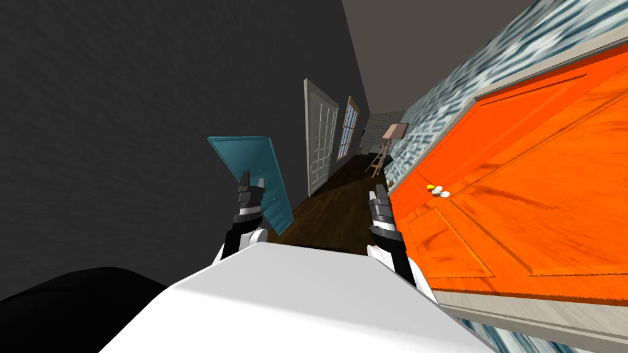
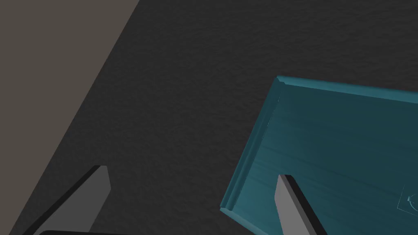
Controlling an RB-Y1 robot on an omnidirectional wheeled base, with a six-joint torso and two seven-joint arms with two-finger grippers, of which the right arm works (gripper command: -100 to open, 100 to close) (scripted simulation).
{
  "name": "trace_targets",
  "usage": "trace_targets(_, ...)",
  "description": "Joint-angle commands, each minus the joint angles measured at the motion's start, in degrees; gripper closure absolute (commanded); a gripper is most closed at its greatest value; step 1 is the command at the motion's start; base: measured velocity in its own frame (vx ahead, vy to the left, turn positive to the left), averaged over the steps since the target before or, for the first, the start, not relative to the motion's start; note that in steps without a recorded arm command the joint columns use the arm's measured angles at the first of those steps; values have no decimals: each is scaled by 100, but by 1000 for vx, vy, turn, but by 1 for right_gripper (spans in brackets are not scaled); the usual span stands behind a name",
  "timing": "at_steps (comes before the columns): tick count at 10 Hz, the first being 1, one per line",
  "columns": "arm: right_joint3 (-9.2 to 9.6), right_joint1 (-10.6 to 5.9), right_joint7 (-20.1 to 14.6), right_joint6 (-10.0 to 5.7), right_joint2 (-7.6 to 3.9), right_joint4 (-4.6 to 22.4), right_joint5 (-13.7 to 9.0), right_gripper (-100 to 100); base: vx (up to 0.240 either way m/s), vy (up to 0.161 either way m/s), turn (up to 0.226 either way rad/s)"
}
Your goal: Pull the door open
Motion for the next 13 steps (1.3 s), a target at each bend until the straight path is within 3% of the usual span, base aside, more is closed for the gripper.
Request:
trace_targets(1, 55, -70, 132, -53, -45, 169, -48, -100, 74, 47, 115)
trace_targets(10, 437, -560, 1055, -426, -296, 1353, -383, -100, 140, -73, 89)
trace_targets(13, 522, -669, 1261, -509, -347, 1617, -458, -100, 96, -56, 65)
